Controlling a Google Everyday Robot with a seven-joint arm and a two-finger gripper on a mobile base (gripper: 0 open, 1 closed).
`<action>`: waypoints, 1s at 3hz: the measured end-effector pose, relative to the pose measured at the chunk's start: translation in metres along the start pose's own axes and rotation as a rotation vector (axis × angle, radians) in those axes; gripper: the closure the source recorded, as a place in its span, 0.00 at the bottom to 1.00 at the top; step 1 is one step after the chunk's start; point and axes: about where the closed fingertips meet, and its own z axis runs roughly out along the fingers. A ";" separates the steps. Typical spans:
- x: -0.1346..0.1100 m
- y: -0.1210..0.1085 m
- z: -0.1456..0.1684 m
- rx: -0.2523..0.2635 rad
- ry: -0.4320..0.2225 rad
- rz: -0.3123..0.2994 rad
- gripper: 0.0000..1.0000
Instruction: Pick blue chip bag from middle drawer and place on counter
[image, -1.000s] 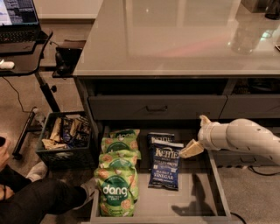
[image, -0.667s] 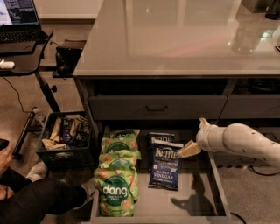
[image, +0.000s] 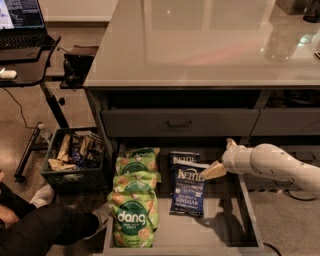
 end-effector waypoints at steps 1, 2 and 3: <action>0.019 0.022 0.024 -0.068 0.004 0.064 0.00; 0.042 0.051 0.052 -0.121 0.009 0.138 0.00; 0.065 0.073 0.081 -0.150 0.036 0.167 0.00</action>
Offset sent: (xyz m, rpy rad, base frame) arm -0.0351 0.0427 -0.1227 0.1939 0.2065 -0.0467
